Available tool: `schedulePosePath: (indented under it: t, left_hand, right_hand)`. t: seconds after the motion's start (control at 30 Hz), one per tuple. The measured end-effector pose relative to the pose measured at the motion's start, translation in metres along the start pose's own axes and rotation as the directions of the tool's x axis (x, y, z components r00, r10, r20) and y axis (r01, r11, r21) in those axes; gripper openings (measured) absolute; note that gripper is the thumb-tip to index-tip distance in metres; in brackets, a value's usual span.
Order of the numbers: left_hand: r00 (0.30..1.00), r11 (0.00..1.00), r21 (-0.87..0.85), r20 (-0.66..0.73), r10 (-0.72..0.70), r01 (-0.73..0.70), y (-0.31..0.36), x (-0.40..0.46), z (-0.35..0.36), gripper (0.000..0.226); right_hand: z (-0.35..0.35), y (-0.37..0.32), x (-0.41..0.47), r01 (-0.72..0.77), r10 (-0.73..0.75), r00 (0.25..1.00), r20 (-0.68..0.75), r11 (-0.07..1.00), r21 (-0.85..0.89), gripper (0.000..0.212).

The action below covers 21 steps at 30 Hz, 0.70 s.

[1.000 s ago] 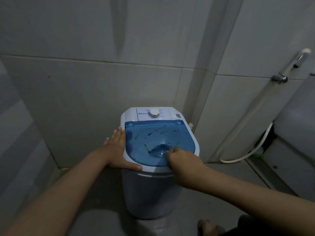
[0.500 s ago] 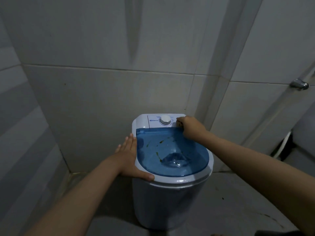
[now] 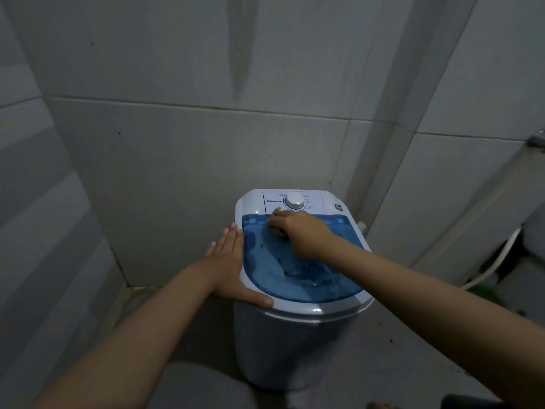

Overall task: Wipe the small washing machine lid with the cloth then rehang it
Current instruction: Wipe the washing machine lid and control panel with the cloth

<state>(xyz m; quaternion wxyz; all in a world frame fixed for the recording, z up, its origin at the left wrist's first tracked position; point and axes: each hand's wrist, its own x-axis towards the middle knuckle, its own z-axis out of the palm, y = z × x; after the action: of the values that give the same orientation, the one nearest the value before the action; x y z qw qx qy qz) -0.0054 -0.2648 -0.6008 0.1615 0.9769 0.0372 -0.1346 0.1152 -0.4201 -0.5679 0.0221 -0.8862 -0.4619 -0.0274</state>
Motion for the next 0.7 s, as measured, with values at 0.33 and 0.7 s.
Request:
schedulePosePath:
  t: [0.33,0.7]
  left_hand:
    - [1.000,1.000,0.009,-0.018,0.007,-0.006,0.001,-0.001,0.000,0.160]
    - [0.995,0.997,0.025,-0.059,0.078,-0.077,0.008,-0.007,-0.006,0.155]
  right_hand:
    - [-0.005,-0.018,-0.048,0.212,-0.221,0.974,0.050,0.967,0.140,0.058]
    - [-0.037,-0.001,-0.066,0.066,-0.179,0.942,0.284,0.929,0.364,0.066]
